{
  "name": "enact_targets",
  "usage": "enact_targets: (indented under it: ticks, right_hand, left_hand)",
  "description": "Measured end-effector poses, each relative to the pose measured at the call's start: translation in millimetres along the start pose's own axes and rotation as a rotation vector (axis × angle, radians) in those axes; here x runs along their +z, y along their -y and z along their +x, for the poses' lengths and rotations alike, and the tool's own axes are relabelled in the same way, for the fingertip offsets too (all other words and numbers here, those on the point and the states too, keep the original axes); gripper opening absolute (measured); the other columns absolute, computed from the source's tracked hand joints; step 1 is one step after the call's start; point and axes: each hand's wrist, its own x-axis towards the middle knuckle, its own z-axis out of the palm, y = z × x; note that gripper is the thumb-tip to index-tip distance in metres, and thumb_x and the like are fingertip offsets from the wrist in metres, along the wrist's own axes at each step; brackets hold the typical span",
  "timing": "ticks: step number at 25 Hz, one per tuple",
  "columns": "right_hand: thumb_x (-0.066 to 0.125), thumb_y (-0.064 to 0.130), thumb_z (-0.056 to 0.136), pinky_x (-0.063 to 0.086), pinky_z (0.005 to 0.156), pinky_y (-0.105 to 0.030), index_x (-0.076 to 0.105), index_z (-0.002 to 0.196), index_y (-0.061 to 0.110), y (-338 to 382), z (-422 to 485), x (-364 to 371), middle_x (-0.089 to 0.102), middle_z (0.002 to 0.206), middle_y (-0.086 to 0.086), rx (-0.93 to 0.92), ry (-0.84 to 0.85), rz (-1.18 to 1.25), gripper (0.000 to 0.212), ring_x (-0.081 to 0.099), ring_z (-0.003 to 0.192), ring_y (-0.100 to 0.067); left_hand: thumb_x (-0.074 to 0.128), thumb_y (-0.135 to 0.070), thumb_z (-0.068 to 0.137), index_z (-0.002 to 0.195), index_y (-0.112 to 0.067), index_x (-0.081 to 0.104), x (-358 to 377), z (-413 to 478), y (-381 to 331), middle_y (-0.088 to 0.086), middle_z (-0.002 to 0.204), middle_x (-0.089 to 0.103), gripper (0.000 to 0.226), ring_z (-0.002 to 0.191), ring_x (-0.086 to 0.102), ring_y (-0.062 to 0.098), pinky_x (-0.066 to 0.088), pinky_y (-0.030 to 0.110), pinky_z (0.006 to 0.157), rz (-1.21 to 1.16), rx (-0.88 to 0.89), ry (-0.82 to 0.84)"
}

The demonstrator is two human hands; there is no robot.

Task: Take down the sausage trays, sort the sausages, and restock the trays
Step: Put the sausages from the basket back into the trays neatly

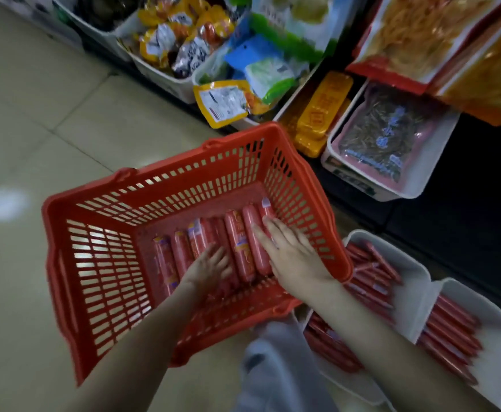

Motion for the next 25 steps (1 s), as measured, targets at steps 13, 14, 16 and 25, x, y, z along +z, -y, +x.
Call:
enact_targets:
  ticks: [13, 14, 16, 25]
  right_hand:
    - [0.076, 0.027, 0.077, 0.040, 0.078, -0.017, 0.038, 0.136, 0.022, 6, -74, -135, 0.060, 0.114, 0.003, 0.297, -0.293, 0.904, 0.070, 0.058, 0.103, -0.011]
    - [0.075, 0.022, 0.077, 0.041, 0.071, -0.018, 0.043, 0.129, 0.021, -4, -98, -151, 0.061, 0.102, 0.004, 0.348, -0.368, 0.909, 0.062, 0.059, 0.091, -0.010]
    - [0.073, 0.017, 0.077, 0.041, 0.061, -0.015, 0.048, 0.114, 0.020, -31, -156, -167, 0.059, 0.084, 0.008, 0.498, -0.465, 0.890, 0.045, 0.056, 0.070, -0.003]
    - [0.061, 0.025, 0.082, 0.040, 0.087, -0.037, 0.042, 0.128, 0.020, -186, -446, 5, 0.055, 0.119, -0.004, 1.079, -0.087, 0.421, 0.050, 0.053, 0.110, -0.026]
  left_hand:
    - [0.076, -0.027, 0.076, 0.102, -0.020, 0.064, -248, -132, -16, 0.007, 0.098, 0.072, 0.029, 0.090, 0.070, 0.019, 0.056, 0.043, 0.084, -2.136, -0.099, -0.594]
    - [0.076, -0.035, 0.071, 0.098, -0.025, 0.066, -275, -138, -29, 0.004, 0.096, 0.073, 0.030, 0.090, 0.070, 0.018, 0.056, 0.042, 0.085, -2.016, -0.030, -0.581]
    - [0.073, -0.049, 0.068, 0.081, -0.034, 0.068, -321, -137, -61, -0.003, 0.091, 0.073, 0.021, 0.090, 0.069, 0.015, 0.055, 0.040, 0.086, -1.696, 0.084, -0.477]
    - [0.053, -0.046, 0.091, 0.119, -0.016, 0.054, -422, -69, -284, 0.002, 0.115, 0.060, 0.040, 0.101, 0.058, 0.022, 0.049, 0.034, 0.084, -0.336, 0.439, -0.136]
